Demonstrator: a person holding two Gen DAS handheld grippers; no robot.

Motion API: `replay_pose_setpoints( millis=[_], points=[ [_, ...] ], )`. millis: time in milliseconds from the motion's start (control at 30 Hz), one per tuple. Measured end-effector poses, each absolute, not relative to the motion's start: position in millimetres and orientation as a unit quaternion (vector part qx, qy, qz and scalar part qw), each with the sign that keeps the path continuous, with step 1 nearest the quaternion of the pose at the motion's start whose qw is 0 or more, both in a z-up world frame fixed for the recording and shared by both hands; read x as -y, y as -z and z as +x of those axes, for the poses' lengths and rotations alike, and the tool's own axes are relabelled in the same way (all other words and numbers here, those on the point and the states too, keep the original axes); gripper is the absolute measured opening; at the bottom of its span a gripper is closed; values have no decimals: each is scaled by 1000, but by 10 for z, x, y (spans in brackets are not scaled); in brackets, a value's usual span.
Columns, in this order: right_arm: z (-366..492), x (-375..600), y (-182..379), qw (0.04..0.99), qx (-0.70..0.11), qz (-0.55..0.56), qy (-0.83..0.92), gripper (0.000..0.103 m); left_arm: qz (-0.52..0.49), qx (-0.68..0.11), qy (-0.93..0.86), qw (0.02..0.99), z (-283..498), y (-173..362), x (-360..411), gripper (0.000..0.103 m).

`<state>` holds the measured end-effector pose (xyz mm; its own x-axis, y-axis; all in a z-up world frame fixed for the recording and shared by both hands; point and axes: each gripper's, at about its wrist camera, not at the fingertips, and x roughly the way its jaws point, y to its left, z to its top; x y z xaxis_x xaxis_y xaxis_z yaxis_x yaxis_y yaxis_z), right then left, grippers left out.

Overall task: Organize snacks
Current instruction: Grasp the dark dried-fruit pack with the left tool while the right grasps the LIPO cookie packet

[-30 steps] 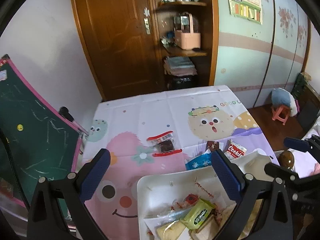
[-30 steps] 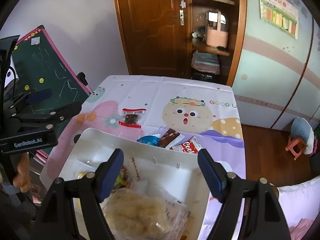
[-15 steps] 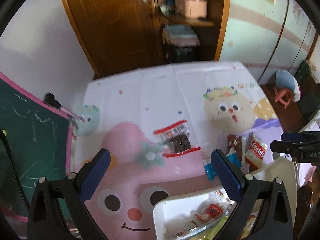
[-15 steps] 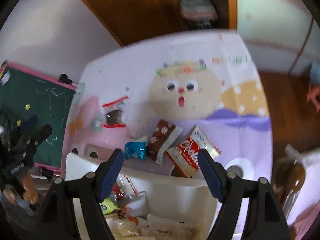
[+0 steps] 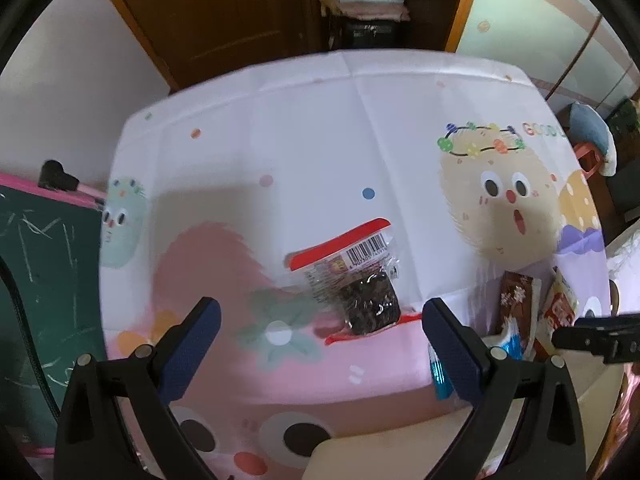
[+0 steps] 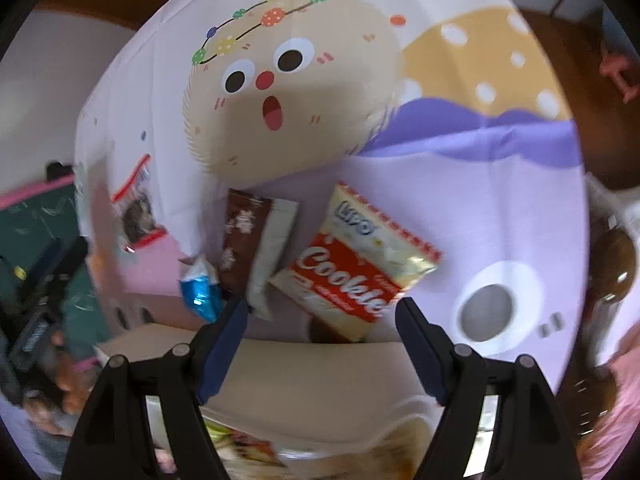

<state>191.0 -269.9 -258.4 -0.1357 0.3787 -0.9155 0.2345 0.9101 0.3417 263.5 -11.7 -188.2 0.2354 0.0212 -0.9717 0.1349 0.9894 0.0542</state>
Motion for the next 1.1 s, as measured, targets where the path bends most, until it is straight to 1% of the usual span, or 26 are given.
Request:
replay_pose_setpoints(
  millis=[67, 200, 300, 333, 367, 500, 533, 700, 867, 933, 1033, 1100],
  points=[
    [1912, 2689, 2629, 621, -754, 209, -47, 79, 54, -628, 37, 775, 2678, 1973, 113, 100],
    [1979, 2643, 2635, 637, -744, 198, -43, 79, 42, -640, 42, 766, 2693, 2087, 114, 100],
    [2089, 2626, 2689, 653, -738, 166, -35, 72, 42, -642, 43, 764, 2692, 2116, 124, 100],
    [2162, 2597, 2695, 655, -739, 156, -36, 67, 40, -642, 44, 764, 2693, 2120, 124, 100],
    [2193, 2561, 2676, 666, -730, 144, -44, 57, 39, -643, 45, 764, 2700, 2124, 116, 100],
    [2252, 2448, 2670, 677, -728, 100, -53, 54, 43, -644, 48, 762, 2719, 2155, 120, 100],
    [2243, 2415, 2644, 679, -727, 87, -52, 51, 44, -645, 48, 761, 2726, 2164, 126, 100],
    [2334, 2263, 2670, 672, -738, 34, -50, 50, 42, -658, 46, 750, 2788, 2270, 160, 100],
    [2399, 1932, 2671, 682, -728, -45, -54, 50, 38, -674, 42, 737, 2880, 2375, 176, 100],
    [2411, 1882, 2652, 688, -722, -52, -55, 46, 29, -681, 40, 731, 2923, 2418, 168, 100],
    [2417, 1852, 2617, 696, -714, -47, -59, 45, 20, -688, 38, 724, 2981, 2475, 154, 100],
    [2399, 1899, 2593, 701, -709, -38, -64, 45, 19, -693, 41, 719, 2992, 2520, 163, 98]
  ],
)
